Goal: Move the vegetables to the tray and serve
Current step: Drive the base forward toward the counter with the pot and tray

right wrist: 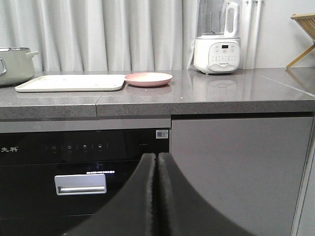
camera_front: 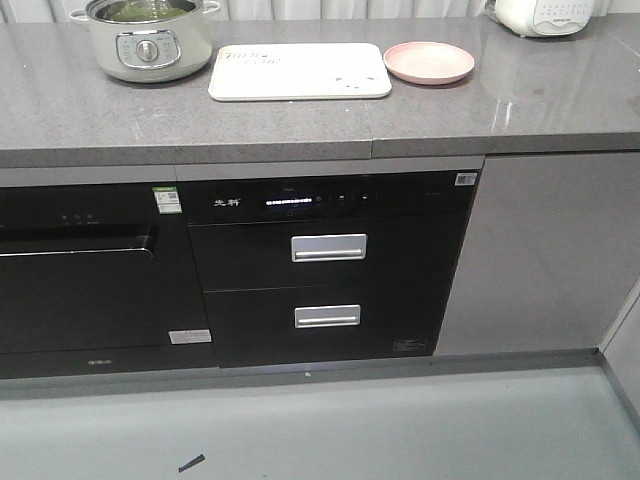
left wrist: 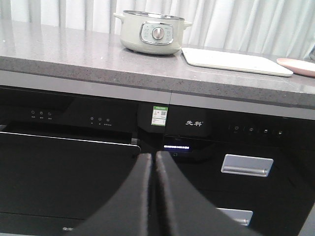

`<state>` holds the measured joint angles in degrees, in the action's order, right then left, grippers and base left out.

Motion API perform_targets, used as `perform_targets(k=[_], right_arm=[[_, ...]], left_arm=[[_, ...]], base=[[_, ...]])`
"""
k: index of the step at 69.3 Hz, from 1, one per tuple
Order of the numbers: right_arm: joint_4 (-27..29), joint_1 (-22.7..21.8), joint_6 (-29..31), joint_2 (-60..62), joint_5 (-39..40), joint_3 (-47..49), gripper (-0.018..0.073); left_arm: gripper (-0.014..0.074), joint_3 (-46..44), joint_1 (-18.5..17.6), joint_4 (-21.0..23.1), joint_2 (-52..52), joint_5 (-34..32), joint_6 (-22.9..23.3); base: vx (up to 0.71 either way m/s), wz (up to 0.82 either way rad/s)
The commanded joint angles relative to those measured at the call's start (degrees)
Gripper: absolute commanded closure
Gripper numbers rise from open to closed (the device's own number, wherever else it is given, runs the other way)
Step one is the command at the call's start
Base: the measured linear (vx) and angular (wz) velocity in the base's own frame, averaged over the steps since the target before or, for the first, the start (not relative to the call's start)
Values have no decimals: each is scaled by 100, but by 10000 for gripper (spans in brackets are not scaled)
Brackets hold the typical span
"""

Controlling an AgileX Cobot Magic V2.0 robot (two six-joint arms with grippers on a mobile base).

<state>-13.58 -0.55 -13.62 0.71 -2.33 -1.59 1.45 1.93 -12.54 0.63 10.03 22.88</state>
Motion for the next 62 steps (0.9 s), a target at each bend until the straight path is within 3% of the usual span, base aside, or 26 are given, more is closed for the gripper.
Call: perform_targets(k=[1,62], right_arm=[[-69,-29,26,40,406,-93,561],[-69,-29,26,40,406,-93,561]], left_arm=[[602,145,-6,43,85,-378,50],[602,145,-6,43,85,-378,50]], base=[[12,-1],[13,-1]])
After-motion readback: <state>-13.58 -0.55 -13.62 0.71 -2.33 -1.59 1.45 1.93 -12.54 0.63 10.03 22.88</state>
